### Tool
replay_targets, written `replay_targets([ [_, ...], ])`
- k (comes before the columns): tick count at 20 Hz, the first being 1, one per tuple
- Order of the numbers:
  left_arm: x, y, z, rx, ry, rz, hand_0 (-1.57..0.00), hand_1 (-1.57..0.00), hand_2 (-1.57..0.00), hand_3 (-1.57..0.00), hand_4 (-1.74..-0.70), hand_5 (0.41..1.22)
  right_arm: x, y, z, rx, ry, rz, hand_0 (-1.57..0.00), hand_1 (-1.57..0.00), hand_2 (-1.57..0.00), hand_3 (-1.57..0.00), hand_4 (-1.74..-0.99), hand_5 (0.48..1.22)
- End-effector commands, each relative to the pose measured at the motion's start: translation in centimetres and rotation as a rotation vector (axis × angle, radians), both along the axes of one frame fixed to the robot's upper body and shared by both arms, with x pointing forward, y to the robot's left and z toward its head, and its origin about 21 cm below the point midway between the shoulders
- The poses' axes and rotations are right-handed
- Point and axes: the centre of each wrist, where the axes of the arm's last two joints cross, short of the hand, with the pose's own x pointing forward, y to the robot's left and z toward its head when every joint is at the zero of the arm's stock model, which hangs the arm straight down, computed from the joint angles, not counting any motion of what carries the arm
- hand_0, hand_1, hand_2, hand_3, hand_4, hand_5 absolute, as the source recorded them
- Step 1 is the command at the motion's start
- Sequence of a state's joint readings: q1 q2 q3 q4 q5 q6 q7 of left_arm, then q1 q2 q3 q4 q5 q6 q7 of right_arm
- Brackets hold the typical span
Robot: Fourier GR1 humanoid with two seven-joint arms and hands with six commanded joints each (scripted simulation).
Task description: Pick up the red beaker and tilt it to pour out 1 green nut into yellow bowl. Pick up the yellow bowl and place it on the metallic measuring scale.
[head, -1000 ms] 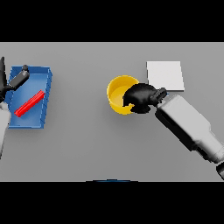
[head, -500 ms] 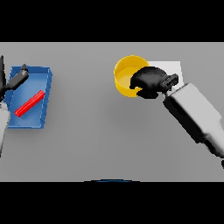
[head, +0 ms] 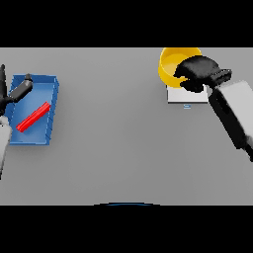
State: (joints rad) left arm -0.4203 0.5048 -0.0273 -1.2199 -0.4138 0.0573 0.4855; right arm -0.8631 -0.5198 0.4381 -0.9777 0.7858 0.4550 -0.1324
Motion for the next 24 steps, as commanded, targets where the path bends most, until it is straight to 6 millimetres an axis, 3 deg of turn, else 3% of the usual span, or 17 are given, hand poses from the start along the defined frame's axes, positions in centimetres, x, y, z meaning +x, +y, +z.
replay_targets([
  [1,0.0,-0.1,0.1,0.005,0.000,0.005,0.00,0.00,0.00,0.00,-0.73,0.696,0.3,-0.7,-0.8,0.007,0.006,-0.015,-1.57,-1.57,-1.51,-1.17,-1.741,1.221],
  [5,-0.3,0.7,0.2,0.011,-0.002,0.011,0.00,0.00,0.00,0.00,-0.72,0.684,0.8,-2.9,-2.8,0.000,0.006,-0.076,-1.57,-1.57,-1.46,-1.26,-1.741,1.221],
  [8,-0.2,0.0,0.3,0.003,-0.009,0.012,0.00,0.00,0.00,0.00,-0.72,0.682,1.4,-4.1,-3.9,0.000,0.014,-0.123,-1.57,-1.57,-1.41,-1.35,-1.741,1.221],
  [13,0.0,0.3,0.5,0.009,-0.012,0.012,0.00,0.00,0.00,0.00,-0.73,0.675,1.7,-4.6,-5.2,0.026,0.039,-0.135,-1.57,-1.57,-1.36,-1.34,-1.741,1.221],
  [15,-0.1,0.3,0.2,0.009,-0.009,0.013,0.00,0.00,0.00,0.00,-0.73,0.673,1.7,-4.8,-5.9,0.044,0.048,-0.129,-1.57,-1.57,-1.34,-1.40,-1.741,1.221],
  [18,0.1,0.2,0.2,0.018,-0.002,0.007,0.00,0.00,0.00,0.00,-0.72,0.668,1.6,-4.5,-6.2,0.056,0.056,-0.131,-1.46,-1.57,-1.34,-1.45,-1.741,1.221],
  [19,0.1,-0.1,0.1,0.021,-0.005,-0.001,0.00,0.00,0.00,0.00,-0.72,0.667,1.6,-4.4,-6.3,0.062,0.065,-0.123,-1.45,-1.50,-1.38,-1.39,-1.734,1.221],
  [21,0.2,0.3,0.3,0.020,-0.006,-0.001,0.00,0.00,0.00,0.00,-0.72,0.671,1.6,-4.3,-6.2,0.069,0.068,-0.137,-1.49,-1.48,-1.45,-1.10,-1.737,1.221],
  [22,0.0,-0.1,0.0,0.017,-0.004,0.003,0.00,0.00,0.00,0.00,-0.72,0.671,1.7,-4.2,-6.2,0.065,0.067,-0.138,-1.44,-1.34,-1.29,-0.99,-1.688,1.221],
  [24,0.3,0.0,0.3,0.021,-0.001,0.006,0.00,0.00,0.00,0.00,-0.72,0.668,1.7,-4.1,-6.1,0.047,0.070,-0.138,-0.99,-0.88,-0.92,-0.80,-1.629,1.080],
])
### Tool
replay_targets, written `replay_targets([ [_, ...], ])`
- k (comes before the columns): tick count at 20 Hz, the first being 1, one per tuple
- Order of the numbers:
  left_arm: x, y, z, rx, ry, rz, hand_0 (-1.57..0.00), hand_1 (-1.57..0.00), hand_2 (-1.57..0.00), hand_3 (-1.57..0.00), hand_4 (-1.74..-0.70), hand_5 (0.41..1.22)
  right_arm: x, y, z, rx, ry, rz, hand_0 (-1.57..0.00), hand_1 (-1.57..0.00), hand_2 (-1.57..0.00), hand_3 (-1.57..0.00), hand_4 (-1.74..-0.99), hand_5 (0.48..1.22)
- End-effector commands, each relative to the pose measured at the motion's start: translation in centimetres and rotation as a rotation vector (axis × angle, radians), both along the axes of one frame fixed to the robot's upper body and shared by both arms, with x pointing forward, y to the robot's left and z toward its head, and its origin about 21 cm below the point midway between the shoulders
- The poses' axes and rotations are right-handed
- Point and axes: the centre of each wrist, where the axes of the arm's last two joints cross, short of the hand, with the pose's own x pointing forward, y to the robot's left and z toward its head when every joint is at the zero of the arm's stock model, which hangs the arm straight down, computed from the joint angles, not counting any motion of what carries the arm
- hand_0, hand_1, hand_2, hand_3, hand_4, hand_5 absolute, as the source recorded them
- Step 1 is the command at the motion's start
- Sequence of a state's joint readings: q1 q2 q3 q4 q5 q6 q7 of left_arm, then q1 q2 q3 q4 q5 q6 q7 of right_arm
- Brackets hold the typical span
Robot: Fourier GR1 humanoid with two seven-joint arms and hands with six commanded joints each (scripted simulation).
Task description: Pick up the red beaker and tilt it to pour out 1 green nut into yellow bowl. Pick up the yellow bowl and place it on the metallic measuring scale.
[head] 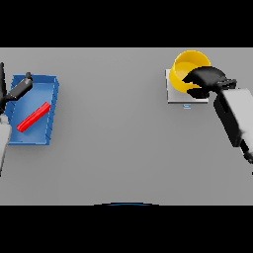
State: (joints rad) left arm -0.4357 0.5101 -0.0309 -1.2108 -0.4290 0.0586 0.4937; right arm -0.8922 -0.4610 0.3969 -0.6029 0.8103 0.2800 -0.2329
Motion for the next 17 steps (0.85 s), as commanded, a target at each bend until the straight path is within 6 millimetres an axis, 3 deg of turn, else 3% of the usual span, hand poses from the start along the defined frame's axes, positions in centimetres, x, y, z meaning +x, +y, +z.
replay_targets([
  [1,0.07,-0.03,-0.15,-0.001,-0.002,0.004,0.00,0.00,0.00,0.00,-0.72,0.667,-0.05,-0.13,0.06,-0.016,0.006,-0.001,-0.79,-0.71,-0.78,-0.72,-1.609,1.029],
  [4,-0.06,-0.13,-0.38,-0.007,-0.007,0.000,0.00,0.00,0.00,0.00,-0.72,0.663,0.24,-0.13,0.22,-0.045,0.016,0.027,-0.41,-0.36,-0.46,-0.55,-1.567,0.929],
  [7,0.02,0.22,-0.34,0.002,-0.002,0.009,0.00,0.00,0.00,0.00,-0.72,0.664,0.18,0.17,0.02,-0.046,0.011,0.056,-0.21,-0.18,-0.24,-0.43,-1.552,0.876],
  [11,0.10,-0.24,-0.73,-0.010,0.004,0.009,0.00,0.00,0.00,0.00,-0.73,0.665,0.21,0.06,-0.24,-0.025,-0.005,0.059,-0.08,-0.07,-0.10,-0.30,-1.530,0.809],
  [17,-0.01,0.38,-0.47,0.000,0.002,0.013,0.00,0.00,0.00,0.00,-0.73,0.665,0.30,-0.69,-0.10,-0.032,0.036,0.006,-0.02,-0.02,-0.03,-0.15,-1.478,0.738],
])
